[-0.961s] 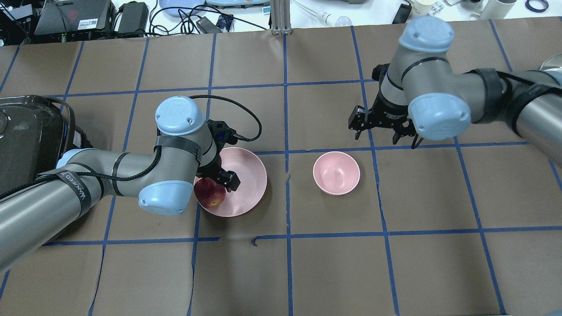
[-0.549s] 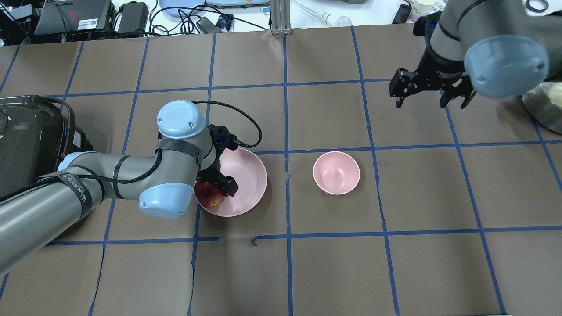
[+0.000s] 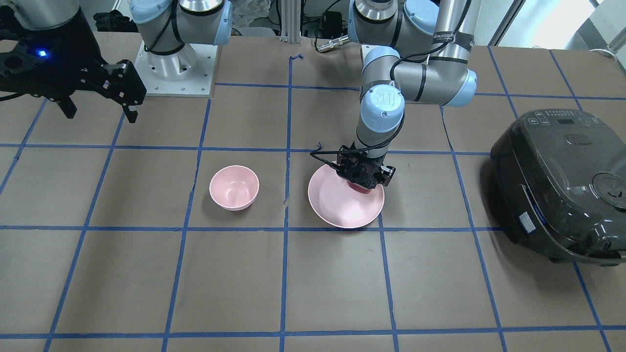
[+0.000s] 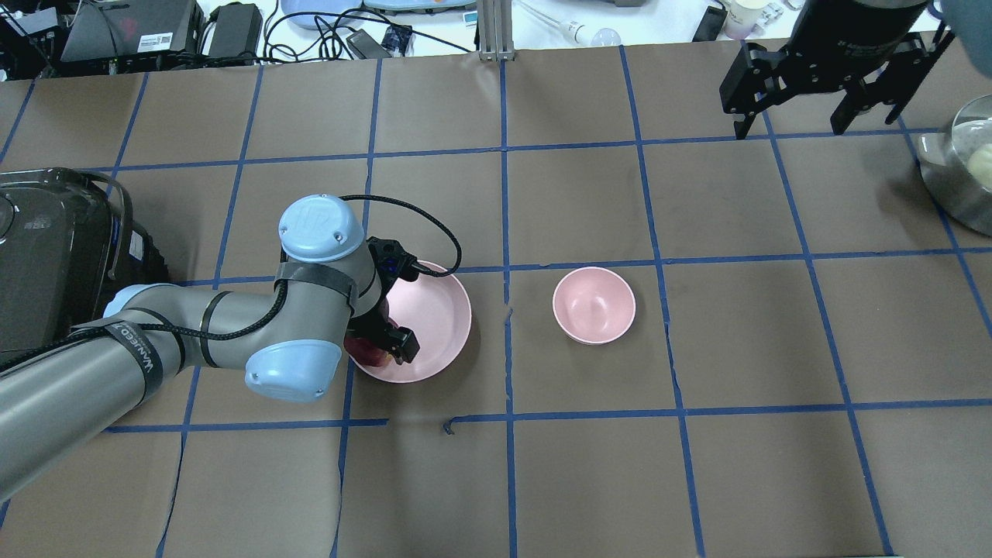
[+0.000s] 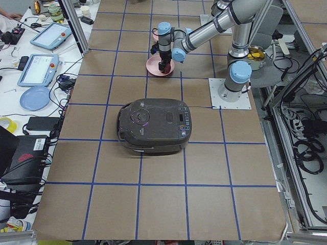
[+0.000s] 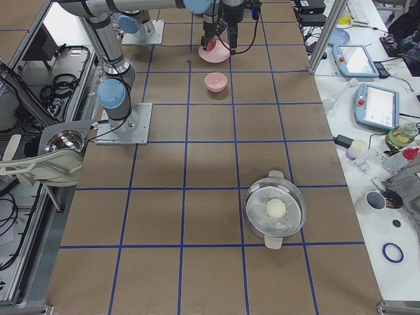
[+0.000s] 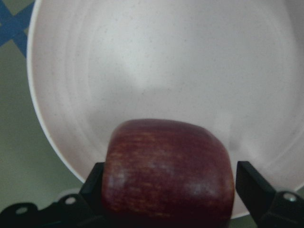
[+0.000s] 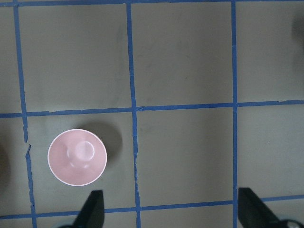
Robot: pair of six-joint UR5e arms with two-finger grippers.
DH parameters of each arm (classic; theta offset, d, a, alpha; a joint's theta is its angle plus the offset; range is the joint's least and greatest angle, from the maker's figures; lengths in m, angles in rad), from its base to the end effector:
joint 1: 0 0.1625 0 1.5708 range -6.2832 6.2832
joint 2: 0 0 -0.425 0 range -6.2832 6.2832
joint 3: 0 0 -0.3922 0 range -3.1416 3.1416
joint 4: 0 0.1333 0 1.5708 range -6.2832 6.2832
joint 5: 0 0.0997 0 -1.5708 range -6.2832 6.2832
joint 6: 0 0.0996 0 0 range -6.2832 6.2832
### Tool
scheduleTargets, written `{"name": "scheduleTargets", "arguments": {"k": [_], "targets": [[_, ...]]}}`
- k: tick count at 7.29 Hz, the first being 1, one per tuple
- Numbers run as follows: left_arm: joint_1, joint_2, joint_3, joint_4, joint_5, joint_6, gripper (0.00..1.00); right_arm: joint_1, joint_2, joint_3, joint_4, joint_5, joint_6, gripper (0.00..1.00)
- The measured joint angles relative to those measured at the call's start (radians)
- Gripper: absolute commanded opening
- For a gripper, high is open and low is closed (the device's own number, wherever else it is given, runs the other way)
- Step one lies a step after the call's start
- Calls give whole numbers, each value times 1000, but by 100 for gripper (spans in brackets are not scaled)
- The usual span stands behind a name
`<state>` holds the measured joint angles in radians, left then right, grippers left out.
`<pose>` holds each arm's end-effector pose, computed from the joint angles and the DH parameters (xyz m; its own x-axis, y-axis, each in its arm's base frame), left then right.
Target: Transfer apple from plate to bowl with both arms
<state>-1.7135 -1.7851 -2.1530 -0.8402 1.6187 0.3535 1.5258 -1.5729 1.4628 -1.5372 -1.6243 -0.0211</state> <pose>-0.1923 -0.4346 0.1916 -0.8780 0.4781 -0.0220 0.4752 0.8764 0.0783 0.1055 -0.5012 0.5390 -0.9981 0.0280 0.0549 0.0238 0.9969 -0.0753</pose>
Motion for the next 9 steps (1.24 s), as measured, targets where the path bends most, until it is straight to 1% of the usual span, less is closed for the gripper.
{"name": "scheduleTargets", "arguments": {"k": [1, 3, 4, 5, 7, 8, 9], "targets": [[0, 6, 6, 7, 1, -3, 7, 10, -2, -2, 0, 15, 2, 100], [-2, 32, 31, -1, -2, -67, 7, 75, 4, -2, -26, 79, 38, 100], [-7, 48, 62, -32, -23, -171, 7, 115, 16, 0, -51, 87, 81, 100], [-15, 51, 123, -81, -62, -295, 6, 134, 26, 2, -63, 89, 107, 100], [-56, 26, 302, -239, -135, -520, 6, 135, 32, -4, -79, 79, 121, 100], [-94, -1, 361, -280, -158, -622, 6, 131, 32, -6, -88, 62, 123, 100], [-143, -33, 396, -270, -177, -716, 6, 128, 32, -5, -90, 54, 126, 100]]}}
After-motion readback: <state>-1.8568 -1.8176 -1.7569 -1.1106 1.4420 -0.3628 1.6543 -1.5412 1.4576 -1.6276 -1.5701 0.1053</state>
